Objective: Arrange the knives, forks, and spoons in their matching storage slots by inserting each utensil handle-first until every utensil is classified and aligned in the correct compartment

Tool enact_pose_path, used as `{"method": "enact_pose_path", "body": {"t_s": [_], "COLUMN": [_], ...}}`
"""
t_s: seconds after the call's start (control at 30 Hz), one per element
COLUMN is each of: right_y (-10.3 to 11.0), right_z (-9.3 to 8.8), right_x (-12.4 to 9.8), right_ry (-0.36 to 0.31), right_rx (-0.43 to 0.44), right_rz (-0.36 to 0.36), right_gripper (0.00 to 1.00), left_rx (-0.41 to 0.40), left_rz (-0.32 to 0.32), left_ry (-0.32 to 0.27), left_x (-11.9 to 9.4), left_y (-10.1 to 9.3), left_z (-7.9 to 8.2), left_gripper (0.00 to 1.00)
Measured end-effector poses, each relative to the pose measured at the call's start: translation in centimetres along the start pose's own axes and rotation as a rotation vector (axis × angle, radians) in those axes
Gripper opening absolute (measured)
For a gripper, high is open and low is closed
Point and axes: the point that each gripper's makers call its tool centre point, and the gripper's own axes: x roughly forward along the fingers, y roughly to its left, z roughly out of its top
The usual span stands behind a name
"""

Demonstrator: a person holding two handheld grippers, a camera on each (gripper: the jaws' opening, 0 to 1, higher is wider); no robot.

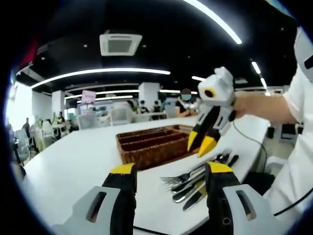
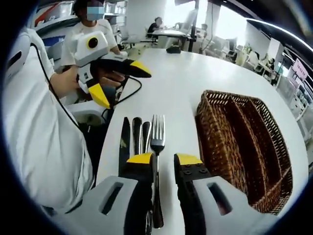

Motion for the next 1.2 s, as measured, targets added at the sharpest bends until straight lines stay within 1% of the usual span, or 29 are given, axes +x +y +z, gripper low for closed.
{"method": "enact_pose_path", "body": {"t_s": [0.2,0.43,0.5,0.7,0.83,0.97,1.07,1.1,1.2], "right_y": [0.5,1.3,1.4,1.8,1.8,1.6,1.6,1.5,1.5], "right_z": [-0.1,-0.7,-0.8,-1.4,-1.6,-1.9,-1.9,-2.1,-2.1], "right_x": [0.3,0.3,0.3,0.8,1.1,1.2,1.3,1.5,1.7], "right_ry": [0.025,0.085,0.090,0.126,0.145,0.165,0.169,0.184,0.195], "right_rx": [0.004,0.013,0.011,-0.002,0.002,0.001,-0.005,0.007,0.008], "right_rz": [0.021,0.043,0.045,0.056,0.053,0.046,0.044,0.047,0.050], "right_gripper": [0.13,0.08,0.07,0.06,0.05,0.05,0.06,0.06,0.06], "left_rx": [0.001,-0.001,-0.002,-0.005,-0.004,-0.003,-0.003,-0.002,-0.001], "left_rz": [0.000,-0.007,-0.007,-0.010,-0.020,-0.023,-0.024,-0.023,-0.025], "left_ry": [-0.002,0.001,0.001,0.003,0.009,0.008,0.009,0.009,0.011], "left_x": [0.0,0.0,0.0,0.0,0.2,0.2,0.2,0.2,0.3], "left_y": [0.1,-0.3,-0.3,-0.5,-1.0,-1.1,-1.1,-1.1,-1.1], "left_z": [0.1,-0.2,-0.2,-0.4,-0.6,-0.6,-0.6,-0.6,-0.6], "left_gripper": [0.56,0.56,0.56,0.55,0.55,0.56,0.56,0.56,0.56]}}
